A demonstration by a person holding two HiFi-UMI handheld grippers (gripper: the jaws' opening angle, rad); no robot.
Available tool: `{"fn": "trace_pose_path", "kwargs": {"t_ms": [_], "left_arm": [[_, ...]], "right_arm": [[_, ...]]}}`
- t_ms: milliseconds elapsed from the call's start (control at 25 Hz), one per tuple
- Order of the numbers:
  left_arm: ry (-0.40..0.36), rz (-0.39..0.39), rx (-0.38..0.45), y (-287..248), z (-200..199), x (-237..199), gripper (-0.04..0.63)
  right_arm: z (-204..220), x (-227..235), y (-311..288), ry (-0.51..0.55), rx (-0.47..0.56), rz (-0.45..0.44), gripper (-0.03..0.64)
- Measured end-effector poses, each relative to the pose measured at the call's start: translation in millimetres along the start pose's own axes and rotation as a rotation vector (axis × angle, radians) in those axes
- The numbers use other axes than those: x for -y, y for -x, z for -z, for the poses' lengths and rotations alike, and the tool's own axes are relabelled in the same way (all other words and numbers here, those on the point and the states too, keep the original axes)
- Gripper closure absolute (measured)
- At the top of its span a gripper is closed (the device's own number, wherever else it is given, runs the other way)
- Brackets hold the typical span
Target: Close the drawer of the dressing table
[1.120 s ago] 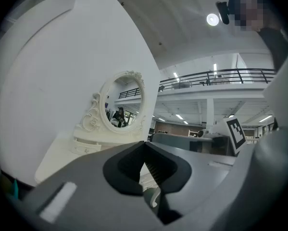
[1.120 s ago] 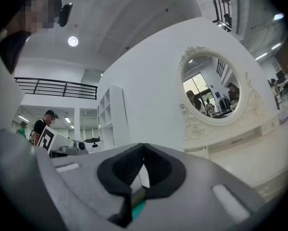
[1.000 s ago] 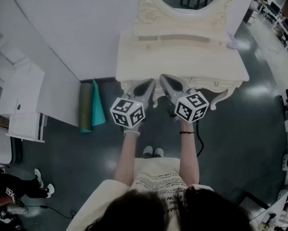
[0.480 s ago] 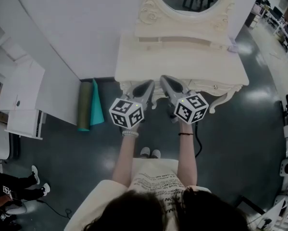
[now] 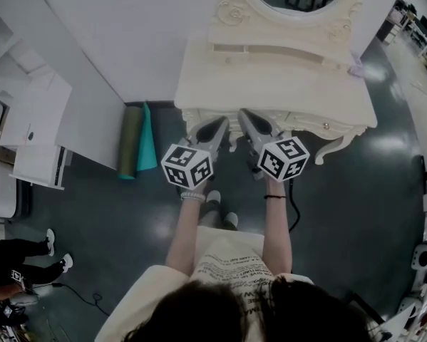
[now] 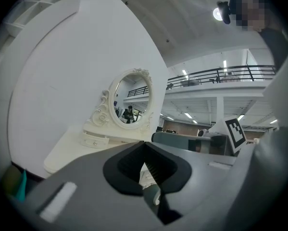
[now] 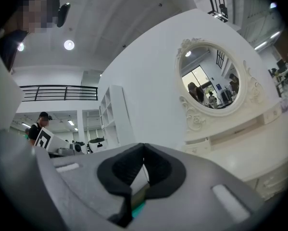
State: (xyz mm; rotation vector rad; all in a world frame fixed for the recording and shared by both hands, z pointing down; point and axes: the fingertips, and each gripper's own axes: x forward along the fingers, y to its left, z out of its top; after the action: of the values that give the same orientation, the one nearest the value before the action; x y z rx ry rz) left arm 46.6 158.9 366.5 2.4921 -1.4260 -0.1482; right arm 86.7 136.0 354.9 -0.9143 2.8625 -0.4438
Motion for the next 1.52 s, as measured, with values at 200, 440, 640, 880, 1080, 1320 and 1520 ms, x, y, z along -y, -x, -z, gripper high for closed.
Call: {"fn": "trace_pose_path", "kwargs": {"t_ms": [200, 440, 640, 880, 1080, 1320, 1520], "left_arm": [[0.001, -0.008, -0.01, -4.8, 2.1, -5.3, 0.591], [0.002, -0.002, -0.003, -13.5, -1.7, -16.9, 0.591], [0.016, 0.017, -0.017, -28.0, 1.2, -33.0, 0.591], [0.019, 0.044, -0.032, -49.7, -3.4, -58.2, 0.591], [0.023, 0.067, -0.048, -71.6, -4.6, -85.3, 0.591], [0.029, 0.086, -0.068, -93.3, -6.0, -117.7, 0.591], [0.038, 0.097, -0.074, -107.6, -9.3, -141.5, 0.591]], "right_arm": [[1.5, 7.6, -4.5, -0.028, 0.011, -0.008, 0.614], [0.4, 13.2, -18.1, -0.023, -0.002, -0.013, 0.614], [-1.3, 24.2, -36.1, -0.019, -0.009, -0.001, 0.614], [4.5, 45.3, -60.9, -0.056, -0.012, 0.026, 0.614], [7.6, 65.8, -87.9, -0.073, -0.008, 0.05, 0.614], [12.1, 84.9, -120.1, -0.088, -0.012, 0.07, 0.614], [14.3, 98.8, -141.5, -0.099, -0.014, 0.086, 0.614]]}}
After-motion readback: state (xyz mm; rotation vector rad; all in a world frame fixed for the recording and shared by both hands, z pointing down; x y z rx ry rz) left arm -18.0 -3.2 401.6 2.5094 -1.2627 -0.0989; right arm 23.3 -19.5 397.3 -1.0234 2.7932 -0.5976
